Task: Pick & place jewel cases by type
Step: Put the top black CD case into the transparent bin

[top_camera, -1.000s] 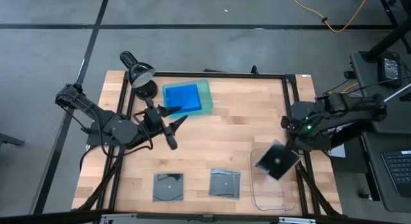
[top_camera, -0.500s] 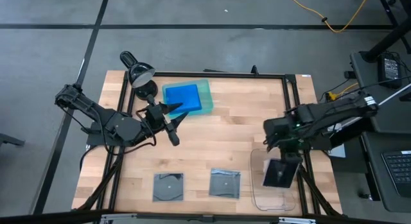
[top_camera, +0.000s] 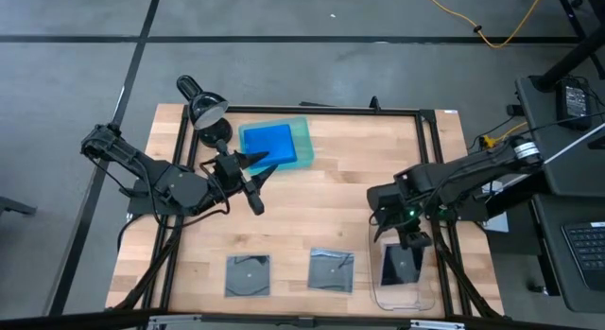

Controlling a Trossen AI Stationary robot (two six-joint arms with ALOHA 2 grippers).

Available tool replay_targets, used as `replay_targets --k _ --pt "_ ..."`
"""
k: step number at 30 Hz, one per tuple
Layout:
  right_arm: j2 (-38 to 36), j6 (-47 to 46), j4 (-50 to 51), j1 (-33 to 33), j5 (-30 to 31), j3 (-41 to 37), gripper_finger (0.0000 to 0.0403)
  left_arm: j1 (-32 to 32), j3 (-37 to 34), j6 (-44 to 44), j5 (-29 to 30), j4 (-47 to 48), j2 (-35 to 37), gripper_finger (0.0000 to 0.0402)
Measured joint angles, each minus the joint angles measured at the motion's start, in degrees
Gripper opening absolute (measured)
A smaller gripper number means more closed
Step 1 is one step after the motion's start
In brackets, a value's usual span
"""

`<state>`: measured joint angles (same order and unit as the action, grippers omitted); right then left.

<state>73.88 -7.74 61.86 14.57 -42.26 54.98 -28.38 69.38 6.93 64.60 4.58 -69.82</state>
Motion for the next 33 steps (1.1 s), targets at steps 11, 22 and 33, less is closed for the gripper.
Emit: replay_targets --k 11,22,33 --pt "5.93 5.21 -2.89 0.00 1.11 -0.02 0.0045 0.00 0.00 0.63 -0.01 0.00 -0.01 0.0162" --pt "11.51 9.78 -2.86 0.00 1.27 -0.02 0.0045 -0.80 0.00 0.87 -0.15 0.00 0.00 0.0164" --pt "15.52 10.37 -3.73 -0.04 1.62 -0.02 0.0060 -1.20 0.00 0.87 -0.15 0.00 0.00 0.0161"
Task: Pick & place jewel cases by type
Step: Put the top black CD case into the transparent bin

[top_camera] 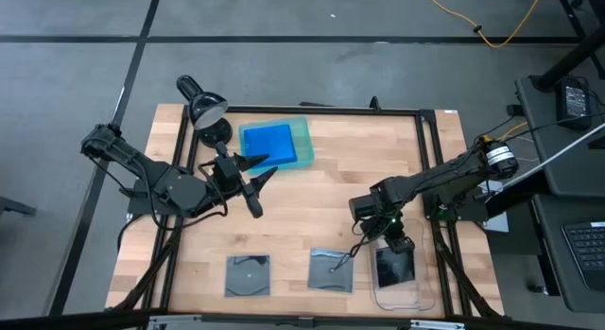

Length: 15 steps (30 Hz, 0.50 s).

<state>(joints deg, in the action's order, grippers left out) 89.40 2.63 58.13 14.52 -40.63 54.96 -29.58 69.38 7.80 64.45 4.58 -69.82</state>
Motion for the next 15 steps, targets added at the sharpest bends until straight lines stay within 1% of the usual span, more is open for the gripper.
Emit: replay_targets --k 4,9,15 --pt "0.18 -0.83 -0.01 0.02 0.66 0.00 0.0069 0.00 0.00 -0.01 -0.02 0.00 0.00 0.0164" --pt "0.16 -2.49 0.61 0.02 3.75 0.00 0.0072 0.00 0.00 0.06 0.00 0.00 0.00 0.0164" --pt "-0.77 -3.90 0.85 0.02 5.57 -0.01 0.0079 0.00 0.00 2.53 -0.16 1.37 0.00 0.0164"
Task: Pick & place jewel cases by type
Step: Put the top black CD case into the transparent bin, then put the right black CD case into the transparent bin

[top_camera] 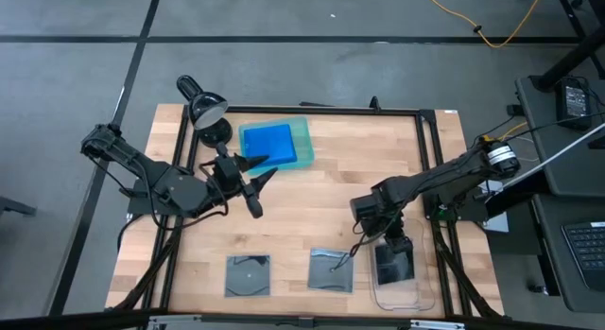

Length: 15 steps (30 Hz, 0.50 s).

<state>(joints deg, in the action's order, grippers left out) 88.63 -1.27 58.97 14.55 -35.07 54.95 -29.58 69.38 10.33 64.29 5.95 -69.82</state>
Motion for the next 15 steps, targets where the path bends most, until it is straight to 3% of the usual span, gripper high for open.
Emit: replay_targets --k 6,15 --pt "-2.94 -3.11 2.47 0.00 5.74 0.38 0.0122 0.00 0.00 2.67 -1.42 2.31 0.00 0.0164" --pt "-5.51 -7.97 7.04 0.00 9.01 3.33 0.0192 0.00 0.00 3.53 -1.44 3.44 -0.02 0.0164"
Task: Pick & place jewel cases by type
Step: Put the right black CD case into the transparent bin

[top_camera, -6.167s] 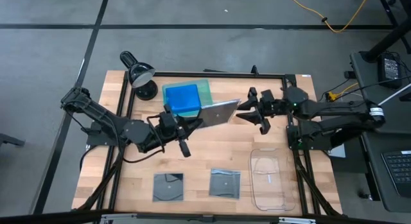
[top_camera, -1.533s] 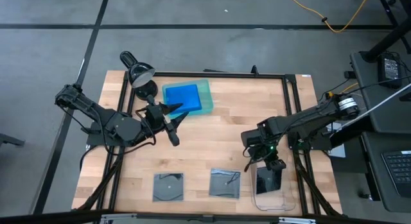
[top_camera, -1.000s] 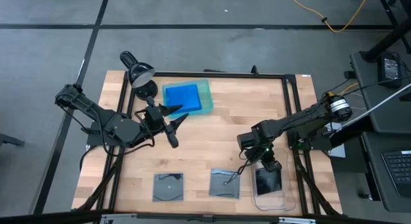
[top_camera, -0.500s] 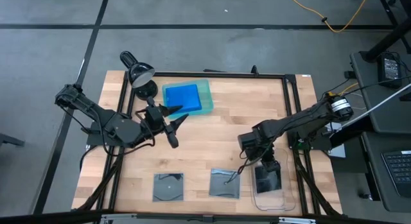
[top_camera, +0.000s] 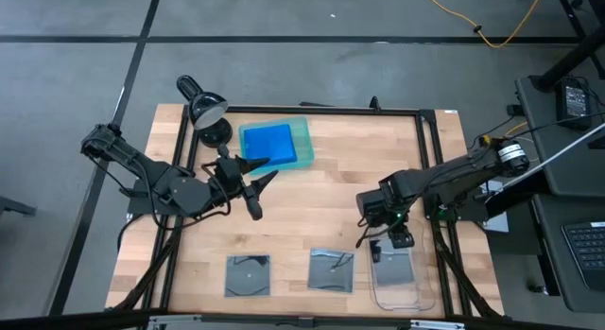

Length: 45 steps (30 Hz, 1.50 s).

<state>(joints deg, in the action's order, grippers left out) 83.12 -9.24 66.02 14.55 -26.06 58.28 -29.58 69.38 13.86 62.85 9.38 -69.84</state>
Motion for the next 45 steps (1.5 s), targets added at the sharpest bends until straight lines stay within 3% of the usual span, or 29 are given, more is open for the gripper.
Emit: replay_targets --k 5,7,10,14,18,24,28,36,45 --pt "-0.03 -0.41 -0.19 0.15 4.32 4.47 0.0191 0.07 0.00 0.77 -0.97 3.95 0.00 0.0164" --pt "-0.03 1.58 -1.77 0.28 7.29 6.72 0.0185 0.41 0.00 5.00 -3.30 7.95 -0.04 0.0163" --pt "-0.03 5.50 -5.71 0.27 9.55 9.68 0.0177 1.26 0.04 12.59 -8.35 12.06 -1.37 0.0154" --pt "0.33 11.78 -14.58 0.28 9.43 11.59 0.0159 1.18 0.04 15.36 -11.63 13.14 -3.95 0.0129" --pt "2.45 21.44 -21.40 0.81 7.18 11.63 0.0128 1.20 0.04 16.36 -13.62 13.14 -6.34 0.0090" --pt "9.24 29.56 -23.31 1.17 6.81 11.63 0.0058 0.99 0.00 17.07 -14.78 13.00 -7.23 0.0013" --pt "14.44 32.25 -24.50 1.45 1.97 11.63 0.0009 0.70 0.00 17.06 -14.55 10.88 -6.74 0.0004" --pt "22.11 34.08 -32.27 3.98 -5.58 11.61 0.0007 0.85 0.00 16.98 -13.96 10.97 -6.43 0.0002" --pt "26.86 35.26 -37.24 3.36 -8.08 11.61 0.0007 1.00 0.00 16.89 -13.95 10.98 -6.45 0.0001"
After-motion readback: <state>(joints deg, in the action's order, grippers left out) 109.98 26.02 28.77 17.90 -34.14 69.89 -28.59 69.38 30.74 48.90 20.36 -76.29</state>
